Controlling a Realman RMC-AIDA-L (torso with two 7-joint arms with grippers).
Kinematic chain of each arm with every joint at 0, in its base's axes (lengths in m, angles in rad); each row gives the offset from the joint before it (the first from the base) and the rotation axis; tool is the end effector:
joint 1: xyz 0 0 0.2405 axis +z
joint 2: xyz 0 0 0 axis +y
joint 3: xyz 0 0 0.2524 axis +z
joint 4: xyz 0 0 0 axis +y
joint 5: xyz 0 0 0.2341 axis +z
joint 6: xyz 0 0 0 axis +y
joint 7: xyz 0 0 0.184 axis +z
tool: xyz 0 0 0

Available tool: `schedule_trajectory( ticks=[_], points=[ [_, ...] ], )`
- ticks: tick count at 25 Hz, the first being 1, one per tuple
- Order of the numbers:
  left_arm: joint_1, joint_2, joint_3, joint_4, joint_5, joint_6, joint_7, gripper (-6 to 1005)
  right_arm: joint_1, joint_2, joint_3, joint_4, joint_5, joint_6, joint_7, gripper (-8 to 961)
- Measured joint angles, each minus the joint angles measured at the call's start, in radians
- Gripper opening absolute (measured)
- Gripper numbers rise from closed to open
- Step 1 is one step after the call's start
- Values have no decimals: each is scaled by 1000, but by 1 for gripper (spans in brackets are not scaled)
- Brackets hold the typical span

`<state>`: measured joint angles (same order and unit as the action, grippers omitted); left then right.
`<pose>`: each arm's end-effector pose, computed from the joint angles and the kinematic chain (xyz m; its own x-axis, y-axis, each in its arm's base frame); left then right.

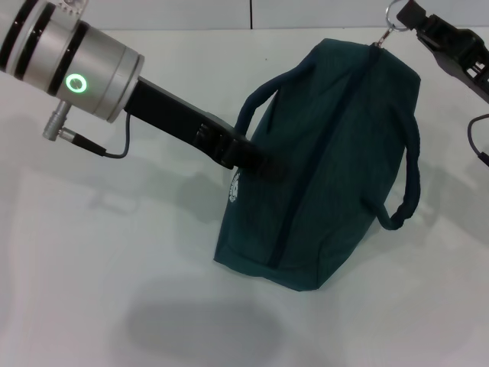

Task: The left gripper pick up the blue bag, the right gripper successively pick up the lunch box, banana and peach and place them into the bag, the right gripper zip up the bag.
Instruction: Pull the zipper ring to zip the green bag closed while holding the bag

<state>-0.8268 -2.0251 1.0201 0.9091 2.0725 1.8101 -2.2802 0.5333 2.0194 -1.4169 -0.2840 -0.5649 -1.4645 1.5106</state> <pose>-0.1201 0.3742 -0.0256 0.7730 0.6319 0.0564 0.6070 -0.7626 0.2238 0.2097 0.3930 -0.0127 0.0097 -0.4201 -0.9074 -0.7005 -0.6505 0.2936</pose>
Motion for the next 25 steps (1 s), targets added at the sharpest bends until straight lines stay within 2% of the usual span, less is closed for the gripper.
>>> schedule_trajectory(
  ticks=[11, 25],
  points=[
    [0, -2, 0, 2, -14, 19, 43, 47, 1, -7, -3, 25, -8, 92, 133, 8],
    [1, -5, 3, -2, -15, 47, 88, 48, 12, -4, -10, 49, -10, 210, 154, 8]
  ],
)
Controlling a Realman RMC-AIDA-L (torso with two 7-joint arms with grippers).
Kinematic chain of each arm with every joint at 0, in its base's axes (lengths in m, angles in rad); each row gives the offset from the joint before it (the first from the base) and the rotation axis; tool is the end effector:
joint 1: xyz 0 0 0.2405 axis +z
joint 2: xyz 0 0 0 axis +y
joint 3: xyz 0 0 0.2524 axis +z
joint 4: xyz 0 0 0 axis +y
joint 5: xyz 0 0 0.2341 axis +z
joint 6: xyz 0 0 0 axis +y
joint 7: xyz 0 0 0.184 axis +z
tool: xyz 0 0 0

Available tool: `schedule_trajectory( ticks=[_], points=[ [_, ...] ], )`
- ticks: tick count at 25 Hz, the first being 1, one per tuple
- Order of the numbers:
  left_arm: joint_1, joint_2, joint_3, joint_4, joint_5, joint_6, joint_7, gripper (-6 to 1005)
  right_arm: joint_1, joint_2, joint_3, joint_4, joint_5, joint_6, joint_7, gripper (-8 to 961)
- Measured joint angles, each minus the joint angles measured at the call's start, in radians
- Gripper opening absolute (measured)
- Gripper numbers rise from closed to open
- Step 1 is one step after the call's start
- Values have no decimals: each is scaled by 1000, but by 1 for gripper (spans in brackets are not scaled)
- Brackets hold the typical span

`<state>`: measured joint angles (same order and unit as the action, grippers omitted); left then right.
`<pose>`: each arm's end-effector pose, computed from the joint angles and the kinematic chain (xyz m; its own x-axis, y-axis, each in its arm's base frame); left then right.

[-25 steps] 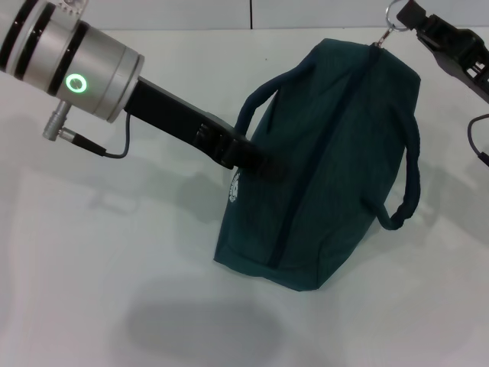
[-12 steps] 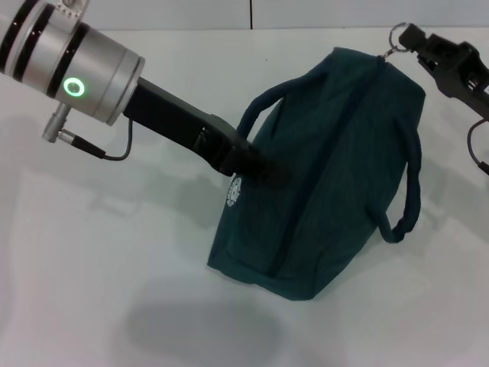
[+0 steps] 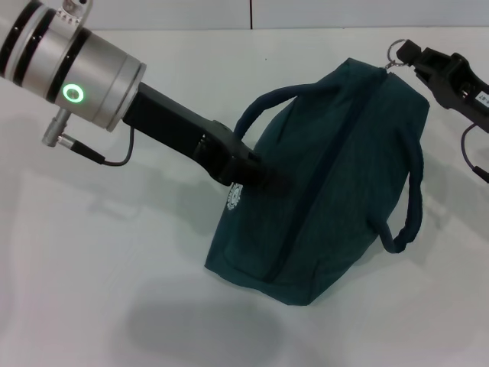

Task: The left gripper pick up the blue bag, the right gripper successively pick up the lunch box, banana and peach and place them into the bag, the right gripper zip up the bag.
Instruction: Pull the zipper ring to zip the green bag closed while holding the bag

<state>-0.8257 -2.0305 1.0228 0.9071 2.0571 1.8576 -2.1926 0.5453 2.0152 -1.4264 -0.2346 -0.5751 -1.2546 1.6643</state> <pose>-0.1176 0.3639 -0.0262 0.8273 0.5586 0.0595 0.5253 -0.8069 0.2702 0.2486 0.4104 -0.0328 -0.1059 -0.5271 -0.8432 -0.8434 -0.4015 0.3569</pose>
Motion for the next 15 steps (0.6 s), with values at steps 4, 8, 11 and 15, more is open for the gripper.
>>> schedule_trajectory(
  ticks=[4, 8, 11, 15],
  points=[
    [6, -1, -2, 2, -1, 0, 0, 48, 5, 0, -4, 0, -4, 33, 1, 8],
    [8, -2, -7, 0, -1, 0, 1, 48, 15, 0, -15, 0, -9, 47, 1, 8],
    [8, -3, -11, 0, -1, -1, 1, 47, 22, 0, -22, 0, -17, 54, 2, 8],
    [8, -4, -19, -4, -1, -7, -2, 47, 26, 0, -37, 0, -21, 55, 2, 8]
  ],
)
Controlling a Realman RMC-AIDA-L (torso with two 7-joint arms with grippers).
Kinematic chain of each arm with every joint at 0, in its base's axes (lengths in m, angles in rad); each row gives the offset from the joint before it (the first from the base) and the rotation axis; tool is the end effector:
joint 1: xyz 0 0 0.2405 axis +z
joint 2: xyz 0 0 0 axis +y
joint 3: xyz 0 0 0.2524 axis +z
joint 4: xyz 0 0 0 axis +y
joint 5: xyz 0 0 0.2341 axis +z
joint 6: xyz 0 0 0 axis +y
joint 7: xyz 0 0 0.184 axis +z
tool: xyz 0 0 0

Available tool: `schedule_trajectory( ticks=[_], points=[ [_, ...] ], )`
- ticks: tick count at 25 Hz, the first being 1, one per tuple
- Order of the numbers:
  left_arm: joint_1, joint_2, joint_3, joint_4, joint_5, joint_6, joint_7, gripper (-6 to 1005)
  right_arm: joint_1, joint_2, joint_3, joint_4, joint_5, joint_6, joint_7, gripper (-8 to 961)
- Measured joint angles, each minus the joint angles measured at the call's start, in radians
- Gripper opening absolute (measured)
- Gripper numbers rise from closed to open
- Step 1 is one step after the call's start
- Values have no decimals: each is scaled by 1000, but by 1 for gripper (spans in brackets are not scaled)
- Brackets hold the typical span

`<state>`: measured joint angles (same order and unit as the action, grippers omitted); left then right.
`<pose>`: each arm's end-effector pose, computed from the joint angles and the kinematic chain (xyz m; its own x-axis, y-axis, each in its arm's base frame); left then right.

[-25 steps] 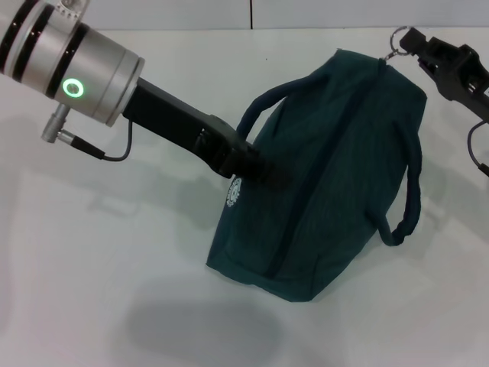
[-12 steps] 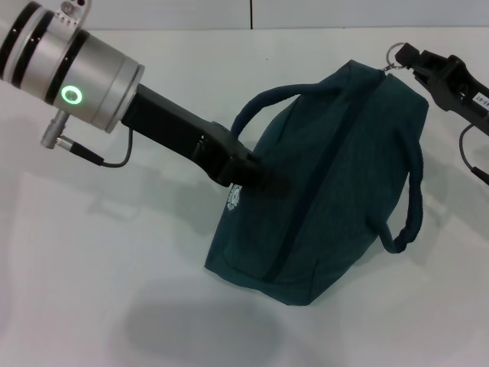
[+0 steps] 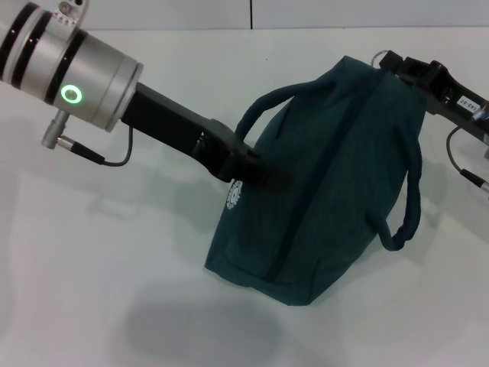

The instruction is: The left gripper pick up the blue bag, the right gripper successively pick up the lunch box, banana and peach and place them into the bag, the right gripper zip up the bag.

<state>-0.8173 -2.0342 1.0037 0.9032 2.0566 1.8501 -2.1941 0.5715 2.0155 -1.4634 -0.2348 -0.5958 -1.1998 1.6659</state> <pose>-0.1202 0.3654 -0.0254 0.8133 0.5764 0.0800 0.5395 -0.7983 0.2677 0.2447 0.4155 -0.0460 -0.0564 -0.5626 -0.8248 -0.8622 -0.3891 0.3244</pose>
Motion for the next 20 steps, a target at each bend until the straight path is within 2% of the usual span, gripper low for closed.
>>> schedule_trajectory(
  ticks=[7, 13, 20],
  points=[
    [8, -2, -70, -20, 4, -30, -8, 47, -14, -3, 5, -4, 8, -62, -1, 8],
    [31, -8, -86, -27, -17, -86, -11, 48, -41, -11, 30, -10, 11, -103, -1, 205],
    [66, -26, -95, -26, -37, -135, 51, 47, -64, -39, 69, -11, 9, -180, -4, 448]
  ],
)
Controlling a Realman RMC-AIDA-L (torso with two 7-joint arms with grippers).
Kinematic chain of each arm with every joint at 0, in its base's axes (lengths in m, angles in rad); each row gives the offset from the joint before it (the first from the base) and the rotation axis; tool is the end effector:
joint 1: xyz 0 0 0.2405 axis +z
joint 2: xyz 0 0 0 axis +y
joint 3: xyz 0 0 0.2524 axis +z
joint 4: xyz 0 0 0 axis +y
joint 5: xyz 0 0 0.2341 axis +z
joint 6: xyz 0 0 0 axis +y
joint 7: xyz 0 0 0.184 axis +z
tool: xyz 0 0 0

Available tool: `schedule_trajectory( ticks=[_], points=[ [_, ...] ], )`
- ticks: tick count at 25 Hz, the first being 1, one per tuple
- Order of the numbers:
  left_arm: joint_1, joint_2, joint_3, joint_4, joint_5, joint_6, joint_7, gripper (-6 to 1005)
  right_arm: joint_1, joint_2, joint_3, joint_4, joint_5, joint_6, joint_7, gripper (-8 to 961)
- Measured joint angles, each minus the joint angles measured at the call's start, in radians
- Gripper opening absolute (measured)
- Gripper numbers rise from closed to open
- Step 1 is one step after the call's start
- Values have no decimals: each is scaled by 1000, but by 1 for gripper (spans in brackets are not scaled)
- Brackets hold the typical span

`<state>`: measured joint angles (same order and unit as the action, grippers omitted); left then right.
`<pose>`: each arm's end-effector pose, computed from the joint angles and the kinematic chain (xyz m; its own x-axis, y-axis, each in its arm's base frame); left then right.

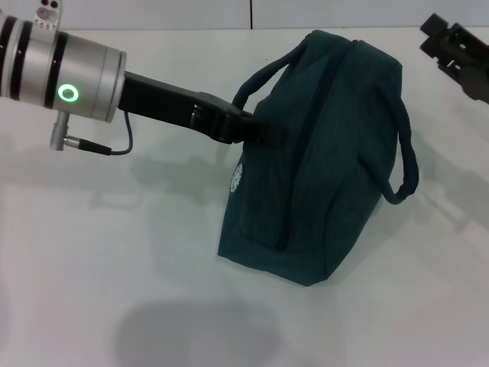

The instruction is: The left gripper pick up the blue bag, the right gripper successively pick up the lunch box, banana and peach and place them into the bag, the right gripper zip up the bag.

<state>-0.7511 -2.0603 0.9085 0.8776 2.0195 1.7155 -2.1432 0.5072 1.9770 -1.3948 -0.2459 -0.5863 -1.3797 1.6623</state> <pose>-0.1386 0.3852 -0.0240 0.7244 0.6333 0.2725 0.6018 -0.7737 0.1982 0.2520 0.3982 -0.0043 -0.0952 -0.4955 -0.8634 -0.7992 -0.4791 0.3631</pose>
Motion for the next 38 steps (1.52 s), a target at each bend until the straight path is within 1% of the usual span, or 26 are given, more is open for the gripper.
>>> schedule_trajectory(
  ticks=[3, 5, 7, 11, 15, 18, 23, 30, 34, 38],
  points=[
    [8, -8, -5, -2, -10, -23, 50, 47, -6, -5, 7, -2, 0, -11, -1, 535],
    [14, -15, -5, -3, -28, -39, 90, 47, -19, -12, 35, -5, -3, -34, -4, 594],
    [23, -20, -5, -3, -62, -51, 128, 47, -24, -15, 43, -5, -5, -44, -5, 637],
    [50, -21, -13, -6, -161, -65, 205, 48, -27, -21, 43, -6, -5, -55, -6, 724],
    [57, -21, -12, -38, -175, -87, 232, 48, -27, -23, 44, -9, -4, -57, -7, 725],
    [56, -20, -9, -106, -174, -99, 268, 48, -27, -24, 43, -11, -2, -61, -7, 726],
    [72, -22, -13, -135, -182, -128, 333, 47, -22, -28, 43, -13, -1, -70, -6, 728],
    [86, -20, -14, -128, -177, -167, 334, 279, -17, -30, 43, -16, -6, -84, -5, 731],
    [95, -8, -16, -122, -179, -183, 328, 447, -22, -37, 39, -45, -21, -102, -12, 732],
    [96, 0, -39, -119, -182, -179, 330, 604, -19, -47, 41, -73, -66, -115, -19, 733]
  ],
)
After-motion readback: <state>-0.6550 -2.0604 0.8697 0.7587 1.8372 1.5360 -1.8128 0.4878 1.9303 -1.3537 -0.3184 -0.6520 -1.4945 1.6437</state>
